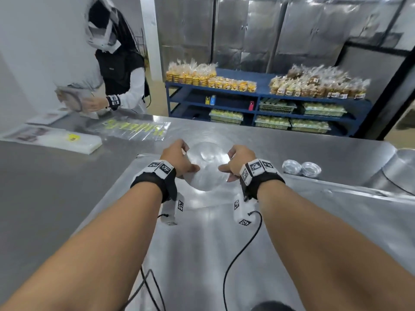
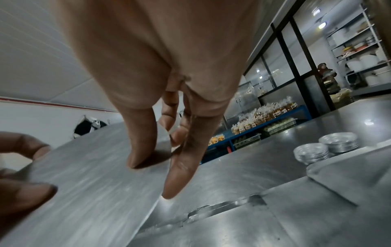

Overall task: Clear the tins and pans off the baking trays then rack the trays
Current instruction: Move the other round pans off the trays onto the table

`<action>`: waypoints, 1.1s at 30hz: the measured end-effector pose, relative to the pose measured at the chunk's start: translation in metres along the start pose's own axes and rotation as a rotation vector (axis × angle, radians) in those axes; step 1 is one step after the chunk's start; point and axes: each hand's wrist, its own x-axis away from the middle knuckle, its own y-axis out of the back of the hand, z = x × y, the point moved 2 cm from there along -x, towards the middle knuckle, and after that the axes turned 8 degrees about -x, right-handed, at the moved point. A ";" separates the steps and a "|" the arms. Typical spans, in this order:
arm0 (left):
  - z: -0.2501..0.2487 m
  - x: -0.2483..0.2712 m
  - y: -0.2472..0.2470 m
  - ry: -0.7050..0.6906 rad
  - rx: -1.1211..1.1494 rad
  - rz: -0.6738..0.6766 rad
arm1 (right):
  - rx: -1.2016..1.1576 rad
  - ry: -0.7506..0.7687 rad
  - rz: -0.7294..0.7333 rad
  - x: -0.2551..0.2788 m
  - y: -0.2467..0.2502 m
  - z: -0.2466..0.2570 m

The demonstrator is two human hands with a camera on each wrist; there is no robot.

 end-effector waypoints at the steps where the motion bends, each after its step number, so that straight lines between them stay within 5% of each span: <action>1: -0.009 0.019 -0.002 -0.008 -0.006 0.009 | -0.015 0.004 0.001 0.017 0.011 -0.004; 14: -0.044 0.202 -0.079 -0.230 -0.352 0.216 | -0.080 0.099 0.052 0.178 0.077 -0.124; 33: -0.012 0.288 -0.159 -0.306 -0.551 0.420 | 0.278 0.078 0.202 0.260 0.060 -0.193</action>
